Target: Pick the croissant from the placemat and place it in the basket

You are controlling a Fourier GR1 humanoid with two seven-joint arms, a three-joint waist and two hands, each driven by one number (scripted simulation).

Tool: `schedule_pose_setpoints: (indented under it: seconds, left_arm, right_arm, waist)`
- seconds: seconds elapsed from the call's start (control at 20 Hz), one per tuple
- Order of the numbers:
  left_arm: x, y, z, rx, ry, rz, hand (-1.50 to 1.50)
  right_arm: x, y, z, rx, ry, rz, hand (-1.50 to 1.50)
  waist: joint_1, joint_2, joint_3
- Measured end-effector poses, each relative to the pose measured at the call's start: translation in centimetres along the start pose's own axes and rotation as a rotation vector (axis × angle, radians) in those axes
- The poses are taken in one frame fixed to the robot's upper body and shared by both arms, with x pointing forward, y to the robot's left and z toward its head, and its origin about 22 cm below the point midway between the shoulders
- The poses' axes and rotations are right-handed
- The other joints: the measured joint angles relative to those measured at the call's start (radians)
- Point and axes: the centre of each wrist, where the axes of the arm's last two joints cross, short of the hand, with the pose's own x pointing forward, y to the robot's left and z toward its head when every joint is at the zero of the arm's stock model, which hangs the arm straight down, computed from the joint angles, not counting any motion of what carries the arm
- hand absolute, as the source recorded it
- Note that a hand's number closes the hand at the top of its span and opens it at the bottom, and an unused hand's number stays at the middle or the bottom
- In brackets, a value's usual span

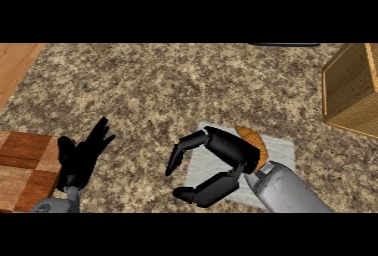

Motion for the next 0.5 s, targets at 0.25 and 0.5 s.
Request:
schedule_pose_setpoints:
  seconds: [0.25, 0.5]
  left_arm:
    - [-0.3, 1.0, 0.7, 0.031, 0.036, 0.004, 0.00]
    - [-0.6, 1.6, 1.2, 0.051, 0.057, 0.018, 0.00]
  right_arm:
    - [-0.1, 2.5, -0.4, 0.028, 0.078, 0.231, -1.50]
    - [3.7, -1.0, -1.1, -0.021, 0.185, 0.650, -1.50]
  waist:
    - [-0.027, -0.010, -0.001]
    - [-0.044, -0.019, -0.004]
